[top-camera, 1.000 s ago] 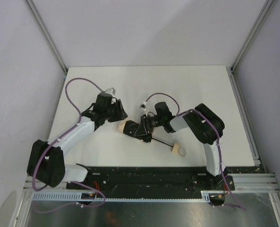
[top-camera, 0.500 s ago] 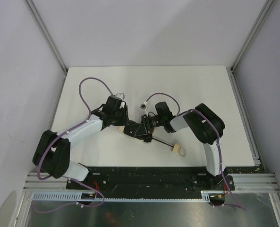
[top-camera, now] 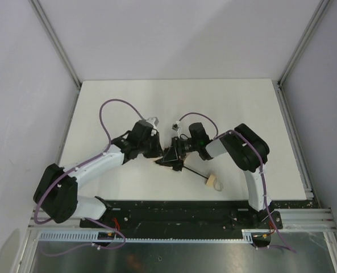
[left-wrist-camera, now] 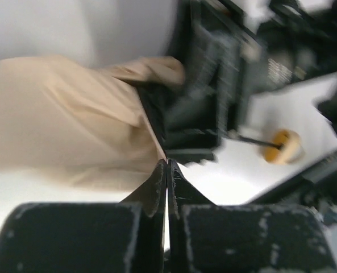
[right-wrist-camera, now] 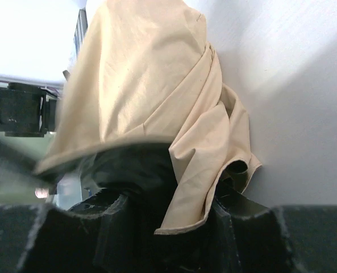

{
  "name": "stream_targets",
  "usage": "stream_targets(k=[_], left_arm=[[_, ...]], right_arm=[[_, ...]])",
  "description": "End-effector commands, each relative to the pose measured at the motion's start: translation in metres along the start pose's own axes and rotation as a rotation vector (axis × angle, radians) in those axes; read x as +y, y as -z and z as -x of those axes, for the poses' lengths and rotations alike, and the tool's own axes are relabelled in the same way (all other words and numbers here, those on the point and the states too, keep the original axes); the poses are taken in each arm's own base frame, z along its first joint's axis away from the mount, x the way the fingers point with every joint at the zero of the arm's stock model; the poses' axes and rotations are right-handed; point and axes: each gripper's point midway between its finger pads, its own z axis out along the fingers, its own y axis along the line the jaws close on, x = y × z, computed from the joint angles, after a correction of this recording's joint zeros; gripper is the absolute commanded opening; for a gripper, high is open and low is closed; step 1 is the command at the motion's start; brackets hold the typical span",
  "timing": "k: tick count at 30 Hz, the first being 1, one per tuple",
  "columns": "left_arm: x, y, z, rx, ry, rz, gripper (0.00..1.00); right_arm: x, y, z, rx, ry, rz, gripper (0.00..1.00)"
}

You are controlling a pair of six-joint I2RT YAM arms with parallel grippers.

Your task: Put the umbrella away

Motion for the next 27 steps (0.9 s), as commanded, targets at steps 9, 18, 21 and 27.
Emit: stream_targets(k=[9,18,21,27], left_arm=[[-0.070,0.051,-0.019,-0.049,0.124,-0.323,0.41],[0.001,0.057,0.012,-0.191,0.194,-0.142,0.99],[0.017,0.043,0.013,-0.147,0.225,-0.107,0.99],[0.013,0.009,-0.005,-0.020,0.213,-0.149,0.85]], right_arm=[[-0.029,0.016,0.005,-0.047,-0.119,-0.034,0.00],[-0.013,0.023,0.018,-0.060,-0.074,-0.025,0.00],[-0.008,0.024,0.023,-0.070,-0.066,-0.021,0.00],[0.005,0.025,0.038,-0.111,-0.049,0.010,0.00]])
